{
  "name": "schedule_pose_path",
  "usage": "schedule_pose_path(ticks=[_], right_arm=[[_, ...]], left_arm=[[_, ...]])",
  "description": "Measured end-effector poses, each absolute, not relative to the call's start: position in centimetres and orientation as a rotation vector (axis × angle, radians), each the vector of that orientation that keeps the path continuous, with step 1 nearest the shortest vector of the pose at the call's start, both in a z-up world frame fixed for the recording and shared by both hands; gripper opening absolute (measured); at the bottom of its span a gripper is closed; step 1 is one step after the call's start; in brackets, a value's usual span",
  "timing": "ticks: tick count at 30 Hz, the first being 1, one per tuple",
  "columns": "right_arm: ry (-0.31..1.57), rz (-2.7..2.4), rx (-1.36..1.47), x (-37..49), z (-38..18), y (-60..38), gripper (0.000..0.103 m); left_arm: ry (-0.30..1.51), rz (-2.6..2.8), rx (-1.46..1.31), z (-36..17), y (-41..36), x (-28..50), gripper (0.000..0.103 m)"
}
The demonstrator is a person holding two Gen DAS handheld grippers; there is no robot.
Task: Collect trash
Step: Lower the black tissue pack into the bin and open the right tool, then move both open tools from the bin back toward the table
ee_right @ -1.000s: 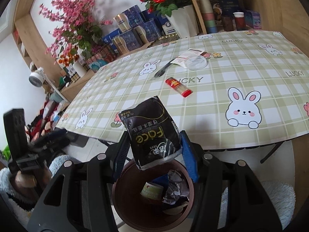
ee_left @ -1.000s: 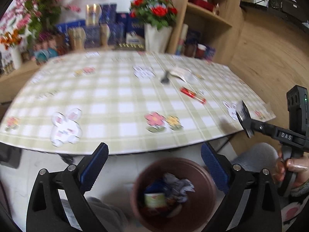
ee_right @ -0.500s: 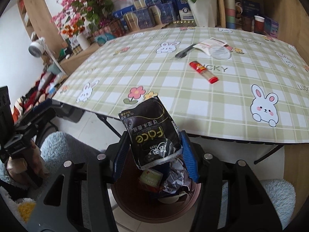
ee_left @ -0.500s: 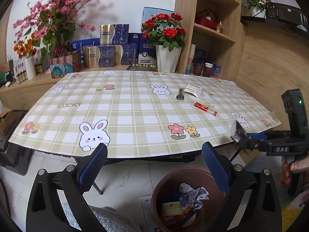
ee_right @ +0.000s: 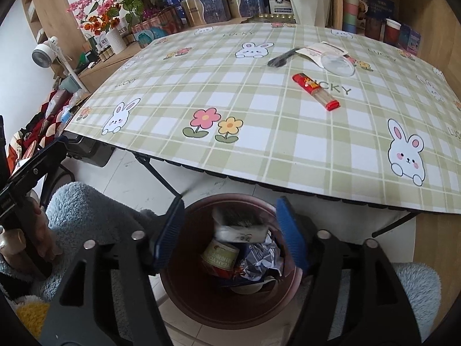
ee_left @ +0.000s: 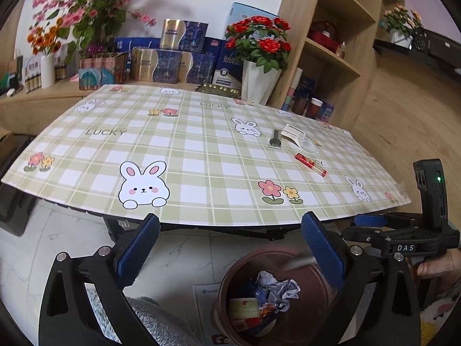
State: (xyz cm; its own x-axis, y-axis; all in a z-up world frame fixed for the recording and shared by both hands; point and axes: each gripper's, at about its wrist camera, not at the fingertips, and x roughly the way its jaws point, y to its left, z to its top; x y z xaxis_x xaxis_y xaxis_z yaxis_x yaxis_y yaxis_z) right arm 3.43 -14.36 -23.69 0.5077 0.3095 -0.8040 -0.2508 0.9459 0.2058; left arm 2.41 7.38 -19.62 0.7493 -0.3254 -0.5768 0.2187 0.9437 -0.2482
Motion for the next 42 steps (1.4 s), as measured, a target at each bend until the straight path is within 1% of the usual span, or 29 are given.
schedule_pose_path(ticks=[1,3,4,6,9,15,25,31,35,40,42], right_arm=[[0.977,0.337,0.06,3.4,-23.6,-14.2,0.071],[0.967,0.329,0.05,3.4,-23.5,-14.2,0.08],[0.959,0.325,0.048,3.3,-23.4,-14.2,0.081],[0.942,0.307,0.051,3.3,-23.2,-14.4,0.09],[0.918,0.282,0.066,3.4,-22.9,-15.1,0.093],[0.909,0.245,0.108,3.5,-23.0,-16.5,0.095],[0.881,0.195,0.183,3.7,-23.6,-19.5,0.096],[0.806,0.155,0.159,4.2,-22.7,-21.7,0.096],[0.734,0.114,0.106,5.4,-21.8,-23.8,0.096],[0.643,0.081,0.064,7.4,-20.9,-26.8,0.096],[0.618,0.054,0.061,8.3,-20.9,-28.3,0.096]], left_arm=[[0.663,-0.297,-0.176,-19.7,7.5,2.4,0.096],[0.665,-0.297,-0.178,-19.7,7.5,2.5,0.096],[0.667,-0.297,-0.175,-19.7,7.5,2.5,0.096],[0.67,-0.296,-0.165,-19.8,7.3,2.5,0.096],[0.677,-0.303,-0.142,-19.8,6.7,2.5,0.096],[0.707,-0.303,-0.113,-20.4,5.8,3.0,0.096],[0.769,-0.245,-0.144,-21.3,6.5,3.9,0.096],[0.82,-0.21,-0.159,-21.5,6.0,5.1,0.096],[0.865,-0.224,-0.12,-20.9,3.8,7.4,0.096],[0.905,-0.256,-0.139,-20.1,-1.1,12.1,0.096],[0.923,-0.28,-0.133,-20.0,-4.0,14.3,0.093]])
